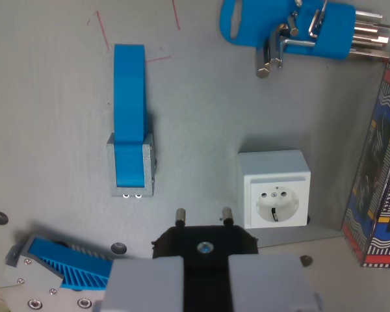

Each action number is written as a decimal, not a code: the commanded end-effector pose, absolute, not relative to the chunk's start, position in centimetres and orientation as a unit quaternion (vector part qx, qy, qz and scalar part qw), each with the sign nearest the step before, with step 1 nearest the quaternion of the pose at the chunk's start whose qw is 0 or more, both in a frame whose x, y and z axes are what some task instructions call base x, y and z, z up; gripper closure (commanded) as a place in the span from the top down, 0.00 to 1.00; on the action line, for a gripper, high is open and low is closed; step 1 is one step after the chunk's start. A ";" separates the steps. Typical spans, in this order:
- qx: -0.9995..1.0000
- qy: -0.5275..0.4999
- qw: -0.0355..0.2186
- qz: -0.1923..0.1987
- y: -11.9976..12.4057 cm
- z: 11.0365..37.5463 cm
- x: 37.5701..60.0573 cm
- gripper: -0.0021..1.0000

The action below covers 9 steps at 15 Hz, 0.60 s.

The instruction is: Move above the white socket

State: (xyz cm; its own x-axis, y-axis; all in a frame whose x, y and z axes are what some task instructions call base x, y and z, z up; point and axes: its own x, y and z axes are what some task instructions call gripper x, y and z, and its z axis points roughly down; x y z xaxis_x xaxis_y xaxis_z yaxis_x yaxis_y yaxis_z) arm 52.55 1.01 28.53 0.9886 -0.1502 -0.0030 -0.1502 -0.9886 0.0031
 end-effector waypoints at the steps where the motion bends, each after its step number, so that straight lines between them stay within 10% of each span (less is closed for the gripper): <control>1: 0.997 -0.075 0.002 -0.002 1.0 28.5 52.5 0.00; 9: 0.997 -0.075 0.001 -0.001 1.0 28.4 52.4 0.00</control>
State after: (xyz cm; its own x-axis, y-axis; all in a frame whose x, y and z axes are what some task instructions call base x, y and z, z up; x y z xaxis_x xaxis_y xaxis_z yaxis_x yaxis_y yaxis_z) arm 52.53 1.01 28.51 0.9886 -0.1502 -0.0038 -0.1502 -0.9886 0.0032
